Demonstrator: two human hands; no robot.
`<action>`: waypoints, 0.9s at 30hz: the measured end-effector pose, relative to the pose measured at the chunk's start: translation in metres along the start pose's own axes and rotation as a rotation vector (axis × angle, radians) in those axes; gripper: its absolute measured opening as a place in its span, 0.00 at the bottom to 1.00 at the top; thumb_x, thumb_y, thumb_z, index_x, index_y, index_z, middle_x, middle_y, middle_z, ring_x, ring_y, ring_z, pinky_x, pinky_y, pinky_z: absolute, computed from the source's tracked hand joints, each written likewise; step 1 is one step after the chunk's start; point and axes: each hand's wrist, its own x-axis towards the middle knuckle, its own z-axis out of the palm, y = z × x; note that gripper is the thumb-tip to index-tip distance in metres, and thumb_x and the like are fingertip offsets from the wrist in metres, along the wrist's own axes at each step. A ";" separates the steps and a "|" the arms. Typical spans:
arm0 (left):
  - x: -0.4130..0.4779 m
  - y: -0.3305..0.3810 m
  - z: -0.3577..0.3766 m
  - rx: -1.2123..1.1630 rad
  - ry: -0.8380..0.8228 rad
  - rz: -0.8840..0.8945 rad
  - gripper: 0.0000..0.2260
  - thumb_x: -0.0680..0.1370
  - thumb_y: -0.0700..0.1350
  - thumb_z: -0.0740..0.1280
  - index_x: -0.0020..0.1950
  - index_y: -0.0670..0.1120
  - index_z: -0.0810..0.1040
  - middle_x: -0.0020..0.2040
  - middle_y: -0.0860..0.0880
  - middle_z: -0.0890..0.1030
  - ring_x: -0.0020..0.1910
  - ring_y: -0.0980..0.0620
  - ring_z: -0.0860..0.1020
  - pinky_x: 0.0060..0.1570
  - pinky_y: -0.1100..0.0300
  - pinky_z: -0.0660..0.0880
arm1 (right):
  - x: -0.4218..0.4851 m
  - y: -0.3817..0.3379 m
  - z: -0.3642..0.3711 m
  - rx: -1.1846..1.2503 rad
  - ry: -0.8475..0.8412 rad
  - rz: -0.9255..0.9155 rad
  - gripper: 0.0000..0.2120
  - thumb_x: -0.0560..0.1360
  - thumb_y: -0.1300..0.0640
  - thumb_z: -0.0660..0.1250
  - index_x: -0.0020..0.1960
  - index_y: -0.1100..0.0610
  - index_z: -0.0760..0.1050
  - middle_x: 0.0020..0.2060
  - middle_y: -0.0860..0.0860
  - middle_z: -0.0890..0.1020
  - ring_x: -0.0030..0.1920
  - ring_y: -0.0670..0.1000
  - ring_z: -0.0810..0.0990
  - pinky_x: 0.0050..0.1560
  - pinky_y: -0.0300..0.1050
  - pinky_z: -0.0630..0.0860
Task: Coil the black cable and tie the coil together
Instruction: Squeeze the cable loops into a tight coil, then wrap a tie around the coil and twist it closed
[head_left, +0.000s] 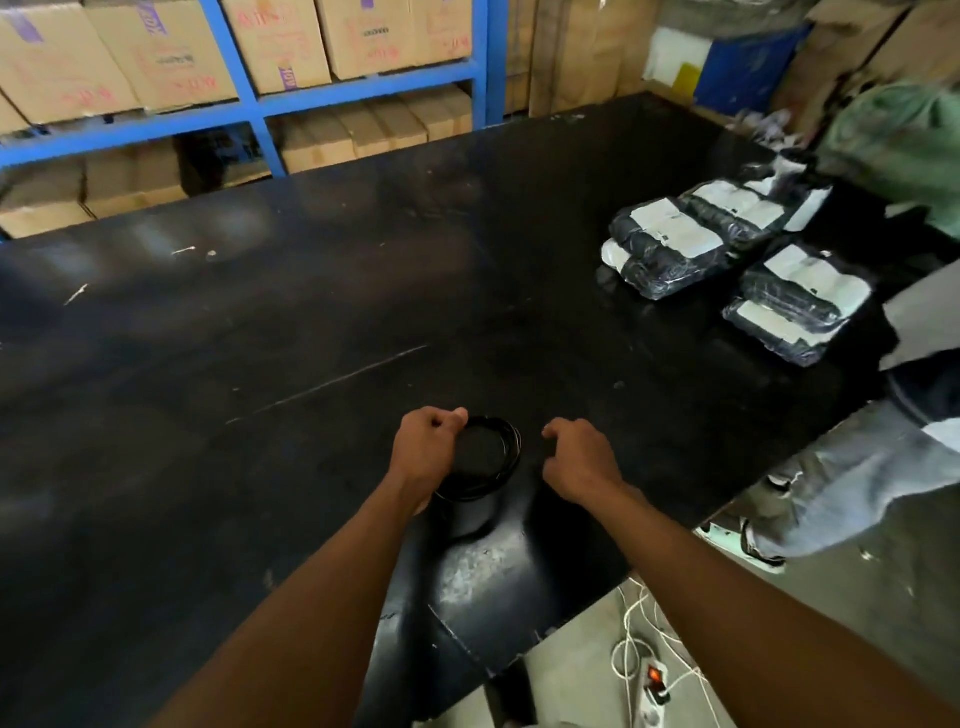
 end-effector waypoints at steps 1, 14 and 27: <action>-0.001 -0.001 0.003 -0.012 -0.011 -0.015 0.13 0.80 0.47 0.67 0.38 0.43 0.79 0.29 0.52 0.77 0.27 0.57 0.74 0.29 0.63 0.68 | 0.001 0.006 0.002 -0.048 -0.036 -0.016 0.21 0.72 0.63 0.67 0.64 0.53 0.75 0.62 0.57 0.75 0.61 0.62 0.76 0.61 0.54 0.75; 0.002 -0.017 0.011 -0.112 -0.017 -0.062 0.18 0.81 0.46 0.66 0.32 0.46 0.69 0.27 0.52 0.64 0.22 0.59 0.61 0.21 0.66 0.60 | 0.028 0.037 0.017 -0.254 -0.166 -0.132 0.11 0.74 0.69 0.64 0.54 0.62 0.80 0.54 0.60 0.83 0.55 0.60 0.81 0.54 0.48 0.77; 0.000 0.011 -0.022 -0.212 0.052 -0.058 0.14 0.82 0.47 0.65 0.38 0.43 0.72 0.28 0.51 0.67 0.20 0.59 0.63 0.20 0.66 0.60 | -0.005 -0.041 -0.055 0.454 0.375 -0.504 0.08 0.72 0.65 0.71 0.50 0.58 0.83 0.43 0.50 0.84 0.43 0.47 0.83 0.48 0.40 0.79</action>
